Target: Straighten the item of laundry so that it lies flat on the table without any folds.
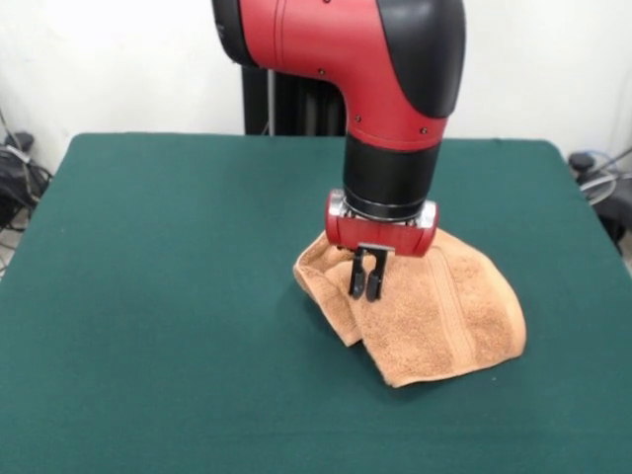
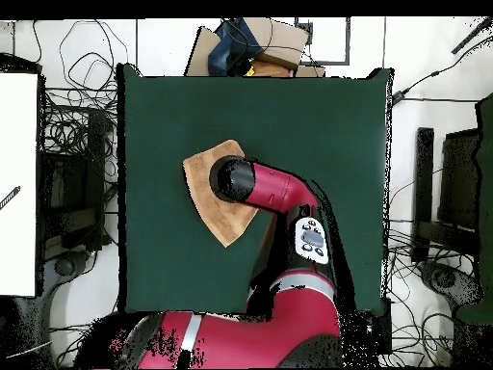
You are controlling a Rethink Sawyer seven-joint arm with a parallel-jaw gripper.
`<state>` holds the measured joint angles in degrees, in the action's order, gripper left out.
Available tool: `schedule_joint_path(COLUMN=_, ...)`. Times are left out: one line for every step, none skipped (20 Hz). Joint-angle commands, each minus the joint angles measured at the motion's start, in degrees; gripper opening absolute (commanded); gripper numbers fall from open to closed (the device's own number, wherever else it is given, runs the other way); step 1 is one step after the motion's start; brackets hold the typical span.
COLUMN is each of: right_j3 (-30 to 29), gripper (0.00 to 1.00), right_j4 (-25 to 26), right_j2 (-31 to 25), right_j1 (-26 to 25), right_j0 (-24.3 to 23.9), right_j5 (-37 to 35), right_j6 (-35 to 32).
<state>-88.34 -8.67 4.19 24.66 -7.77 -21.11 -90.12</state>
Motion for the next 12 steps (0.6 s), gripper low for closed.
schedule_joint_path(right_j3=-5.68, gripper=0.00, right_j4=-2.16, right_j2=-3.13, right_j1=2.57, right_j0=-0.23, right_j5=-0.60, right_j6=-12.41)
schedule_joint_path(right_j3=-5.81, gripper=0.00, right_j4=-2.07, right_j2=-3.02, right_j1=2.73, right_j0=-0.18, right_j5=-0.52, right_j6=-12.38)
schedule_joint_path(right_j3=-5.44, gripper=0.00, right_j4=-2.19, right_j2=-2.97, right_j1=2.75, right_j0=-0.22, right_j5=-0.98, right_j6=-12.24)
schedule_joint_path(right_j3=-5.60, gripper=0.00, right_j4=-2.24, right_j2=-3.08, right_j1=2.89, right_j0=-0.32, right_j5=-1.20, right_j6=-12.13)
schedule_joint_path(right_j3=-5.71, gripper=0.00, right_j4=-2.07, right_j2=-2.82, right_j1=2.94, right_j0=-0.09, right_j5=-0.99, right_j6=-12.16)
schedule_joint_path(right_j3=-5.97, gripper=0.00, right_j4=-2.04, right_j2=-2.92, right_j1=3.07, right_j0=-0.14, right_j5=-0.75, right_j6=-12.13)
schedule_joint_path(right_j3=-6.15, gripper=0.00, right_j4=-2.02, right_j2=-3.02, right_j1=3.19, right_j0=-0.19, right_j5=-0.66, right_j6=-12.06)
schedule_joint_path(right_j3=-6.57, gripper=0.00, right_j4=-1.92, right_j2=-3.04, right_j1=3.35, right_j0=-0.13, right_j5=-0.38, right_j6=-12.08)
schedule_joint_path(right_j3=-6.67, gripper=0.00, right_j4=-2.01, right_j2=-2.98, right_j1=3.50, right_j0=-0.05, right_j5=-0.50, right_j6=-12.18)
schedule_joint_path(right_j3=-6.76, gripper=0.00, right_j4=-2.09, right_j2=-2.93, right_j1=3.65, right_j0=0.02, right_j5=-0.62, right_j6=-12.28)
schedule_joint_path(right_j3=-6.85, gripper=0.00, right_j4=-2.17, right_j2=-2.87, right_j1=3.79, right_j0=0.09, right_j5=-0.73, right_j6=-12.38)
schedule_joint_path(right_j3=-7.14, gripper=0.00, right_j4=-2.27, right_j2=-2.88, right_j1=4.01, right_j0=0.13, right_j5=-0.63, right_j6=-12.50)
